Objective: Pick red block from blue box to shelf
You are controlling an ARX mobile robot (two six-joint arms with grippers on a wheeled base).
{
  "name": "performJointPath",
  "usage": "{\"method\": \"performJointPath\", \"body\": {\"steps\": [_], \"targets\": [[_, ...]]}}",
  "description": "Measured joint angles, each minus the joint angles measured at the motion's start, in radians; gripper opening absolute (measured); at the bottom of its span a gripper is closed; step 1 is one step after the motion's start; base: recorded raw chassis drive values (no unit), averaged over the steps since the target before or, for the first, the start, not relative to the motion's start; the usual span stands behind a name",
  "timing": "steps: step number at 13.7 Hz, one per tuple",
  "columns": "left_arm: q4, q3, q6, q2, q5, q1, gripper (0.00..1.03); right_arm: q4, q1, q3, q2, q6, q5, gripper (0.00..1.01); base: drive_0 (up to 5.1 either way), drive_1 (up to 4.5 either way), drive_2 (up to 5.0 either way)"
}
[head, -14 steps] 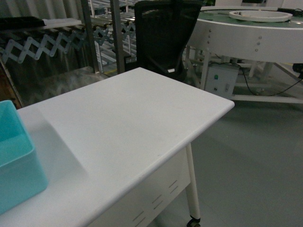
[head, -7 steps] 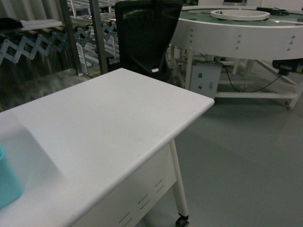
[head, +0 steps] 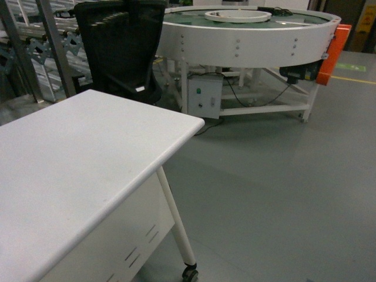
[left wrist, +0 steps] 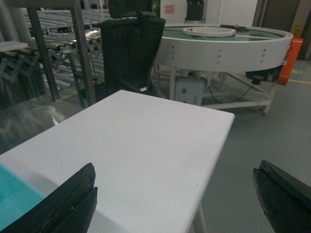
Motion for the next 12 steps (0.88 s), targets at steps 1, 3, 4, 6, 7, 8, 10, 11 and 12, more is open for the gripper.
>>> {"method": "performJointPath", "body": {"steps": [1, 3, 4, 6, 7, 8, 10, 11, 12], "targets": [[0.0, 0.0, 0.0, 0.0, 0.0, 0.0, 0.98, 0.0, 0.0, 0.0, 0.0, 0.0, 0.0, 0.28, -1.4, -1.37, -1.4], [0.0, 0.0, 0.0, 0.0, 0.001, 0.0, 0.98, 0.0, 0.0, 0.0, 0.0, 0.0, 0.0, 0.28, -1.4, -1.43, -1.4], [0.001, 0.0, 0.0, 0.0, 0.0, 0.0, 0.98, 0.0, 0.0, 0.0, 0.0, 0.0, 0.0, 0.28, -1.6, -1.61, -1.6], [0.0, 0.0, 0.0, 0.0, 0.0, 0.0, 0.98, 0.0, 0.0, 0.0, 0.0, 0.0, 0.0, 0.28, -1.6, -1.62, -1.6], [0.0, 0.0, 0.0, 0.0, 0.0, 0.0, 0.98, 0.0, 0.0, 0.0, 0.0, 0.0, 0.0, 0.28, -1.6, -1.58, -1.6], [0.0, 0.0, 0.0, 0.0, 0.0, 0.0, 0.98, 0.0, 0.0, 0.0, 0.0, 0.0, 0.0, 0.28, -1.6, -1.58, -1.6], [0.0, 0.0, 0.0, 0.0, 0.0, 0.0, 0.98, 0.0, 0.0, 0.0, 0.0, 0.0, 0.0, 0.28, -1.5, -1.53, -1.5], [0.0, 0.0, 0.0, 0.0, 0.0, 0.0, 0.98, 0.0, 0.0, 0.0, 0.0, 0.0, 0.0, 0.28, -1.5, -1.53, -1.5], [0.0, 0.0, 0.0, 0.0, 0.0, 0.0, 0.98, 0.0, 0.0, 0.0, 0.0, 0.0, 0.0, 0.28, -1.5, -1.48, -1.5]]}}
